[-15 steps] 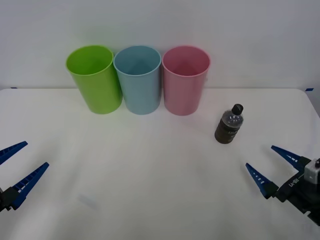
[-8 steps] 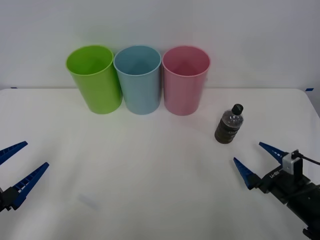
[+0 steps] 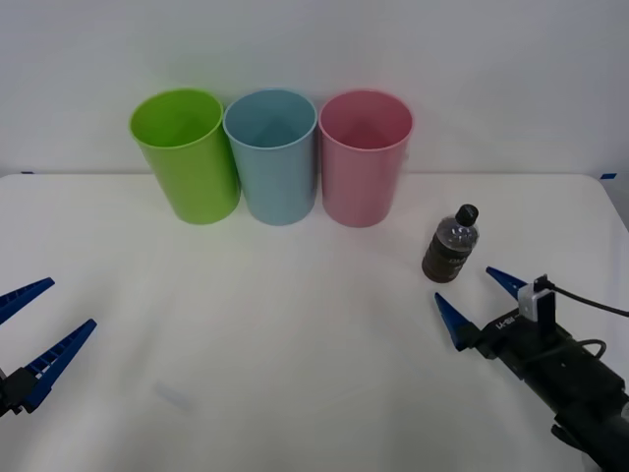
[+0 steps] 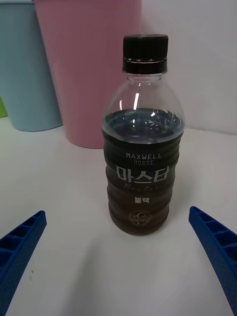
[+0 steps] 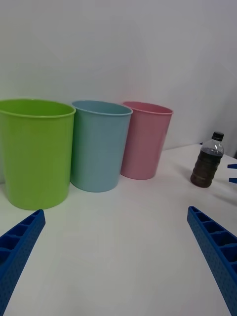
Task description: Grasp the object on the table and drop it into the matching bin: aluminum can to the light blue bin, PET bottle to the pink bin.
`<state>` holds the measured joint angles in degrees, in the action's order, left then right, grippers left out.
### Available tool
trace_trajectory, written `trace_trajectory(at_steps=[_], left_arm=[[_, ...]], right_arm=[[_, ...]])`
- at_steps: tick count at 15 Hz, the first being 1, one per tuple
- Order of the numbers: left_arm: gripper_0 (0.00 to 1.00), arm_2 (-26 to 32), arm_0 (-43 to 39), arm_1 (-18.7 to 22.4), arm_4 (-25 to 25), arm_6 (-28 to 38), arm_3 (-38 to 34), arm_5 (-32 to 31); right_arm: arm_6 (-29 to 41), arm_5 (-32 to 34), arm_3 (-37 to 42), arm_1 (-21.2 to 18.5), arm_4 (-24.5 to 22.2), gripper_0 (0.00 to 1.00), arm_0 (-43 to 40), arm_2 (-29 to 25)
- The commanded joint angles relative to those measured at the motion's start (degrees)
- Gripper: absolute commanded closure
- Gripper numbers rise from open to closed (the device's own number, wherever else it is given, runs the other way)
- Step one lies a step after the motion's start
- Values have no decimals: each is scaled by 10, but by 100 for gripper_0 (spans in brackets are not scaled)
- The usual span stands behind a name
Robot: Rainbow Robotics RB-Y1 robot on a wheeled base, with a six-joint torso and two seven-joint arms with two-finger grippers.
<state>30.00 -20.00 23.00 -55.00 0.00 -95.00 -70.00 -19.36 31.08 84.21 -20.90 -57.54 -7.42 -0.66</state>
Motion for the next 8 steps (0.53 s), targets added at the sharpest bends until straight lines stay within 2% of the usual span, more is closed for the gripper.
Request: trace_trajectory(at_steps=[1,8], left_arm=[[0,0,0,0,0,0,0,0],[0,0,0,0,0,0,0,0]], right_arm=[[0,-33,0,9,-12,0,14,8],[-1,-127,-1,15,-13,0,49,43]])
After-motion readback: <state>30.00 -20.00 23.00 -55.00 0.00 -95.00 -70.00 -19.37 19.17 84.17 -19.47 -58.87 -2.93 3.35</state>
